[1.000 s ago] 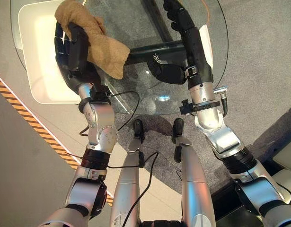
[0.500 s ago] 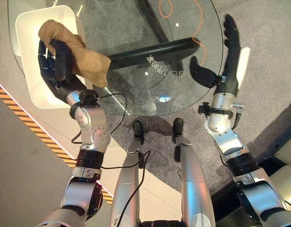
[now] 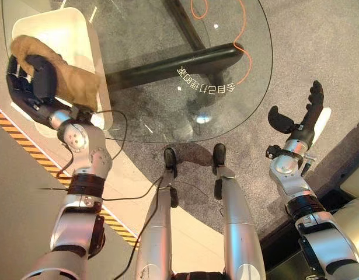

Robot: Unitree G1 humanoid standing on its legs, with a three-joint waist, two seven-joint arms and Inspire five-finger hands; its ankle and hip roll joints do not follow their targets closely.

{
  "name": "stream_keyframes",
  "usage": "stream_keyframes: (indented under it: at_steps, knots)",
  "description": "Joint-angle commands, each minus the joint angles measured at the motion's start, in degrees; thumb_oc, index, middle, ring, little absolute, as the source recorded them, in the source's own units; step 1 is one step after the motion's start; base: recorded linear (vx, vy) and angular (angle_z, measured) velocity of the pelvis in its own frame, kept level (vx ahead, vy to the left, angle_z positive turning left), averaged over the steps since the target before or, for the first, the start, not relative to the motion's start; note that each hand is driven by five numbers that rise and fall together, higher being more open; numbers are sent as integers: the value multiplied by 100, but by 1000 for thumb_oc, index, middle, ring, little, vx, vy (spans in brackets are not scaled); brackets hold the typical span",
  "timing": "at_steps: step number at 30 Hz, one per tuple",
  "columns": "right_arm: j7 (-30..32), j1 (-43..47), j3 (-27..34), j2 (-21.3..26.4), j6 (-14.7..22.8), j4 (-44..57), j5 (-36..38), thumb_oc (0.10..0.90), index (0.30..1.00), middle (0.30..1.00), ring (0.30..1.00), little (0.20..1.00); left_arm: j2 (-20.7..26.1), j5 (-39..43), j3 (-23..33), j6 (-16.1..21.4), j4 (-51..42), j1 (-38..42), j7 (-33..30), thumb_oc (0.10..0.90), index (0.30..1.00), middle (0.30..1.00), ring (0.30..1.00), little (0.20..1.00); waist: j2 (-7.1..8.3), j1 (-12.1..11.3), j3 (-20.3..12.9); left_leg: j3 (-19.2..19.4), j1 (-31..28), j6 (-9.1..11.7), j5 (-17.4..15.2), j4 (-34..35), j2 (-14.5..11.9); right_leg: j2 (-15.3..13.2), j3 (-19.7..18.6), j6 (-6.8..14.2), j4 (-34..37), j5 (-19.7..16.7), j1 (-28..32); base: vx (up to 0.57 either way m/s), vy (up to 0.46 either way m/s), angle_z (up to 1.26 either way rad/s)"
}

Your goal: Wipe the table with a cloth and put it in the basket.

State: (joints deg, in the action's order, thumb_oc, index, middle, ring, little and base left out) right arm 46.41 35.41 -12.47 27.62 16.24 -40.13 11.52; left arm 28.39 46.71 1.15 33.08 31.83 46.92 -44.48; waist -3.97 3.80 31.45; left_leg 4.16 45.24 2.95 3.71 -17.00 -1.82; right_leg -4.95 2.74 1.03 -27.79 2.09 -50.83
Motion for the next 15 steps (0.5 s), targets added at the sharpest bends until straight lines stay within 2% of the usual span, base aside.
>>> stream_keyframes:
  at_steps: [1, 7, 15]
  knots:
    - [326, 239, -106, 409, 530, 69, 136, 800, 900, 900, 900, 900, 936, -510, 145, 681, 23, 763, -270, 100, 300, 300, 300, 200, -49, 53, -166, 124, -71, -21, -375, -185, 225, 461, 214, -135, 10, 512, 198, 0, 0, 0]
    - [147, 391, -201, 438, 556, -699, 425, 800, 900, 900, 900, 900, 1253, -789, -141, 492, 597, 1169, -619, 100, 300, 300, 300, 200, -33, 58, -166, 128, -23, -6, -371, -190, 201, 470, 222, -143, 52, 490, 179, 0, 0, 0]
    - [-82, 534, -263, 397, 521, -1478, 574, 800, 900, 900, 900, 900, 1523, -1262, -474, -17, 1278, 1543, -972, 100, 300, 300, 300, 200, -7, 60, -166, 114, 44, 4, -398, -242, 185, 484, 219, -142, 71, 482, 153, -4, 0, -2]
